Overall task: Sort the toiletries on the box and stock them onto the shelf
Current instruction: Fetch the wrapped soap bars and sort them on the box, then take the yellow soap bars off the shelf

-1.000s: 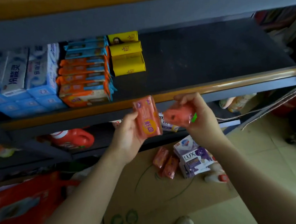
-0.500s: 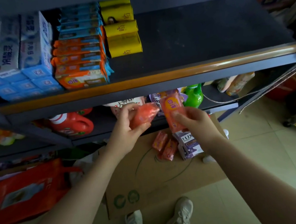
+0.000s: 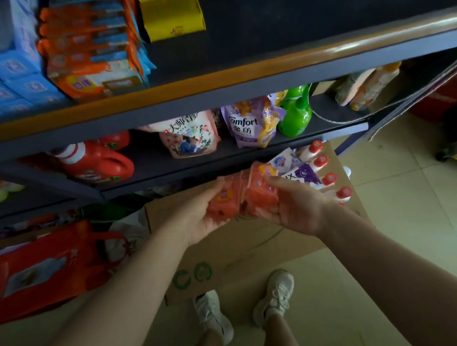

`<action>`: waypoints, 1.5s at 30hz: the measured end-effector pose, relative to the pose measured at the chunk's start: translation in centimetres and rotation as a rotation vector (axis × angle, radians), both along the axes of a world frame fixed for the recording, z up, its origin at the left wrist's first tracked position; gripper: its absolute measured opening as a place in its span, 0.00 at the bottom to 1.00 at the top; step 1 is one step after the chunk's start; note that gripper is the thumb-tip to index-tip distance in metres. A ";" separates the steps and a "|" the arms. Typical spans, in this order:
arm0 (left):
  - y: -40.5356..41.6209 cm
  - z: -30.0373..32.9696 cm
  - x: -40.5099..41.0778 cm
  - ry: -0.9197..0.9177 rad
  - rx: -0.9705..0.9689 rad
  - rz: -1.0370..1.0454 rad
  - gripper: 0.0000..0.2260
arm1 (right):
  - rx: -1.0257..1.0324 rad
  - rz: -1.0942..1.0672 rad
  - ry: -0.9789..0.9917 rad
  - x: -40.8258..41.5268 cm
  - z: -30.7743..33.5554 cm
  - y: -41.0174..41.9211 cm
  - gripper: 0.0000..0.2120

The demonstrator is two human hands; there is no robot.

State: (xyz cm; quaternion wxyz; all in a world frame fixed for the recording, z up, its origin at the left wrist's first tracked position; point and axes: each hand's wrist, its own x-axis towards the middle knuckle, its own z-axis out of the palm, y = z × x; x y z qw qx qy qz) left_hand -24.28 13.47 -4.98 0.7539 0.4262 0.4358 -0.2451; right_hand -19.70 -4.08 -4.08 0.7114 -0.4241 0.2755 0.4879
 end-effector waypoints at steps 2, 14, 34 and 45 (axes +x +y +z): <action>-0.3 -1.8 -1.3 0.102 -0.153 0.061 0.13 | -0.101 0.065 0.018 -1.3 -1.3 -0.4 0.08; -3.2 -14.7 -5.6 -0.063 0.497 -0.610 0.26 | -0.804 0.359 -0.200 -7.6 -17.4 -4.6 0.15; -4.4 -16.9 -2.7 -0.307 0.671 -0.635 0.16 | -1.024 0.847 -0.578 -3.4 -16.5 -5.6 0.14; 6.8 1.7 2.1 -0.806 1.352 -0.497 0.16 | -0.597 0.500 -1.202 3.4 4.4 7.1 0.06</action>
